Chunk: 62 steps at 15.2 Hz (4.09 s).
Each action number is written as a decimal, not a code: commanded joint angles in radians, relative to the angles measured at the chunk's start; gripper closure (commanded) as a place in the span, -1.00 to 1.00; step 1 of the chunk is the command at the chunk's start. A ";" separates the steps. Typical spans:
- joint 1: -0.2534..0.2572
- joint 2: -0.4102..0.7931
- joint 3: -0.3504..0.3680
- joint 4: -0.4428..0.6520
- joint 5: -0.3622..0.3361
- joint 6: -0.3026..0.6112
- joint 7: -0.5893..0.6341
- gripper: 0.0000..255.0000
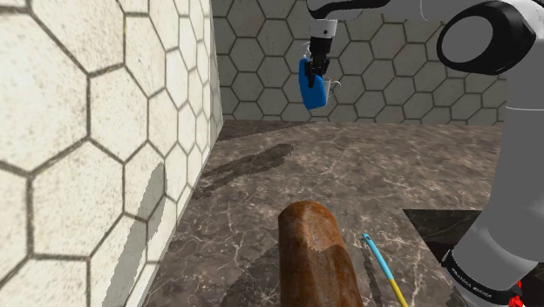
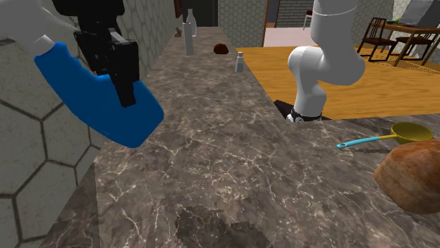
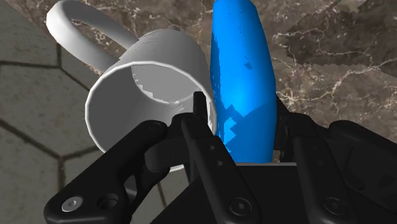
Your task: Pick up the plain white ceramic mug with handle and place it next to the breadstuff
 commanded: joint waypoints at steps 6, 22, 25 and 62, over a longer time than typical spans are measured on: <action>-0.009 0.040 0.000 0.156 0.006 -0.116 0.002 1.00; 0.081 -0.235 0.025 -0.111 -0.044 -0.119 0.102 1.00; 0.111 -0.350 0.049 -0.256 -0.063 -0.088 0.153 1.00; 0.371 -1.112 0.582 -0.859 0.198 -0.199 0.884 1.00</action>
